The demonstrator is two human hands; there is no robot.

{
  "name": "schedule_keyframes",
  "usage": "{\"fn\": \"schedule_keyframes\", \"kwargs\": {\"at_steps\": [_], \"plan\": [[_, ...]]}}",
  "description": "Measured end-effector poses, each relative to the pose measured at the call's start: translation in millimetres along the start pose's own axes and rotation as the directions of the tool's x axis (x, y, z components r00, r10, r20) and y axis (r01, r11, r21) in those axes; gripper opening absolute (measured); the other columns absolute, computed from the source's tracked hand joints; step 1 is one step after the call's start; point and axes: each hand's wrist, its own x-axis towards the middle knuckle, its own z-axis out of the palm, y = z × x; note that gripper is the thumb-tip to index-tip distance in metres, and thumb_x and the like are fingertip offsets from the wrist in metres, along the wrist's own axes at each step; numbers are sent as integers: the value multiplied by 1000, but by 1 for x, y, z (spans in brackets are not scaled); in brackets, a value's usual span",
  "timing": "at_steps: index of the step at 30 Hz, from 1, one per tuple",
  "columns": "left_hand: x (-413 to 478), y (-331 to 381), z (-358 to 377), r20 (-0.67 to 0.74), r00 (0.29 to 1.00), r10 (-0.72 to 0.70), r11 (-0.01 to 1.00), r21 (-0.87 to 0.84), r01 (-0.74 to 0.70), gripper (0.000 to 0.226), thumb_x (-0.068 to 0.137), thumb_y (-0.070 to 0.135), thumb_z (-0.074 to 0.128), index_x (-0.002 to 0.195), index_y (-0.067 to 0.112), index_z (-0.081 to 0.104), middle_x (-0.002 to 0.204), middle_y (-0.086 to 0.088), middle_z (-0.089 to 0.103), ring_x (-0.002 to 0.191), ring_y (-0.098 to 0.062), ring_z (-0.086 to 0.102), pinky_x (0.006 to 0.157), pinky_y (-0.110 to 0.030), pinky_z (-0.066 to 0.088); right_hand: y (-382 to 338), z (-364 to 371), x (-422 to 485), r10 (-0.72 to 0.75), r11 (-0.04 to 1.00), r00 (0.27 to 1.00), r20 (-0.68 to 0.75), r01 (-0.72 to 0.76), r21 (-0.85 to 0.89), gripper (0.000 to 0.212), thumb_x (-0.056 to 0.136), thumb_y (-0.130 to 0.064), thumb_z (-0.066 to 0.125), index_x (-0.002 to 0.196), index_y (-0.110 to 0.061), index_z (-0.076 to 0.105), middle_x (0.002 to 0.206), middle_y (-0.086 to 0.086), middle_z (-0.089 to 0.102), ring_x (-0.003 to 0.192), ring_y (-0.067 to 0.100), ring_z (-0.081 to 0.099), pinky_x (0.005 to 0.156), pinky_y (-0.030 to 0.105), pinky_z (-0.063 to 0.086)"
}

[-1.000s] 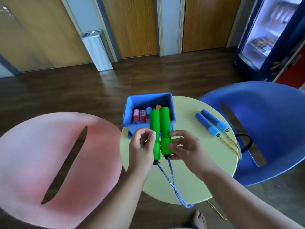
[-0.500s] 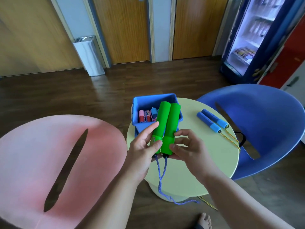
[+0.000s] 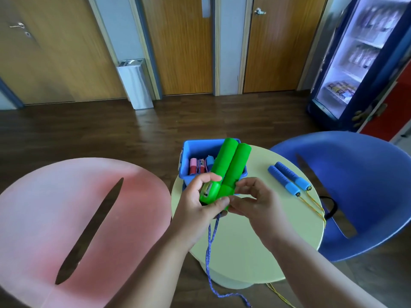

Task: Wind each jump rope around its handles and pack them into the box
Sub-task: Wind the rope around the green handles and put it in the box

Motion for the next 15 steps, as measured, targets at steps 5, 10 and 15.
{"fn": "schedule_keyframes", "kwargs": {"at_steps": [5, 10, 15], "plan": [[5, 5, 9, 3, 998, -61, 997, -46, 61, 45, 83, -14, 74, 112, 19, 63, 113, 16, 75, 98, -34, 74, 72, -49, 64, -10, -20, 8, 25, 986, 998, 55, -16, -169, 20, 88, 1, 75, 101, -5, 60, 91, 10, 67, 78, 32, 73, 71, 46, 64], [11, 19, -8, 258, 936, -241, 954, -113, 277, 48, 75, -6, 72, 115, 19, 59, 115, -19, 70, 92, -48, 71, 58, -37, 57, -44, -60, 26, -166, 897, 984, 65, 178, -404, 46, 86, -49, 64, 120, -27, 41, 120, 1, 55, 83, 30, 70, 69, 49, 63], [24, 41, -21, 508, 779, -368, 899, -20, 437, 46, 80, -9, 64, 116, 20, 59, 111, -21, 67, 92, -50, 70, 53, -33, 57, -70, -83, 40, -48, 861, 869, 492, 286, -421, 21, 100, -20, 64, 115, -28, 53, 106, 6, 65, 72, 23, 70, 54, 42, 59]]}}
